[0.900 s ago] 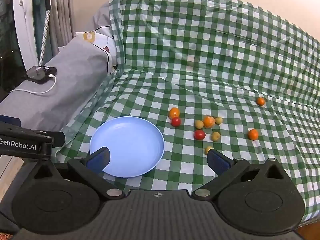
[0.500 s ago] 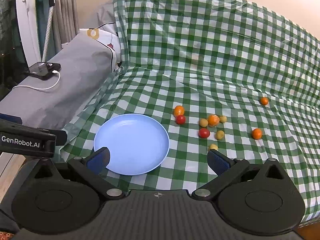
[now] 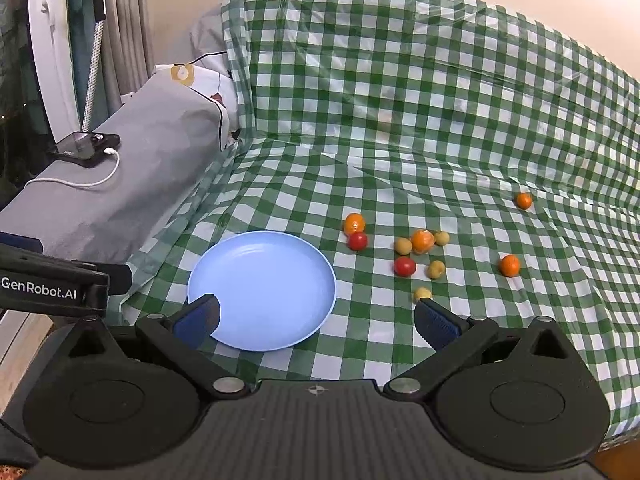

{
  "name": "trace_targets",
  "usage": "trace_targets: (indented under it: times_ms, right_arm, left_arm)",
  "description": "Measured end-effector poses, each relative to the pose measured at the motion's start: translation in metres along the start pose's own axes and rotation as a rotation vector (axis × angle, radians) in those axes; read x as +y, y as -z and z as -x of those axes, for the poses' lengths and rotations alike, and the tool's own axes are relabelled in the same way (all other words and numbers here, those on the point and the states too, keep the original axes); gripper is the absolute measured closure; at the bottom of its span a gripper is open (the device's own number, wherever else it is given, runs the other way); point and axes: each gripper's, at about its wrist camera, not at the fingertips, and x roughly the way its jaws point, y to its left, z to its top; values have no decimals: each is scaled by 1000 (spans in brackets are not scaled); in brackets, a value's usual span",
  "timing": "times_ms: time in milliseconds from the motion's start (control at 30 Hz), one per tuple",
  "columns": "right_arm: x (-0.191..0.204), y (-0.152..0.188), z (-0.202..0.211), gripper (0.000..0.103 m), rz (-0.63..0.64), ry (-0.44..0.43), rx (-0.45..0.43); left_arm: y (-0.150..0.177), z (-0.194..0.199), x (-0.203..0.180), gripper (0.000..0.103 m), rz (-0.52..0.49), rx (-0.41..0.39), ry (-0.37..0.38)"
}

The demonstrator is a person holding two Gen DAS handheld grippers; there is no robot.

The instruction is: Organize fruits

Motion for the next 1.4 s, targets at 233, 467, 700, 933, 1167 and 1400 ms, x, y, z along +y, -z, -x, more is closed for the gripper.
trace_targets:
  times_ms: [233, 467, 700, 933, 1167, 1400]
  right_arm:
    - [-5, -9, 11, 0, 29, -8, 145]
    - [-6, -7, 10, 0, 30, -12, 152]
    - [-5, -4, 8, 0, 33, 7, 146]
    - [-17, -3, -4, 0, -11, -32, 133]
    - [-39, 3, -14, 0, -59, 34, 118]
    - [-78, 14, -35, 0, -117, 85, 133]
  left_arm:
    - [1, 2, 0, 0, 2, -1, 5]
    - [0, 0, 1, 0, -1, 7, 0]
    - [0, -5, -2, 0, -10, 23, -8]
    - [-1, -14, -8, 0, -29, 47, -15]
    - [-5, -28, -25, 0, -66, 83, -18]
    - [-14, -51, -51, 0, -102, 131, 11]
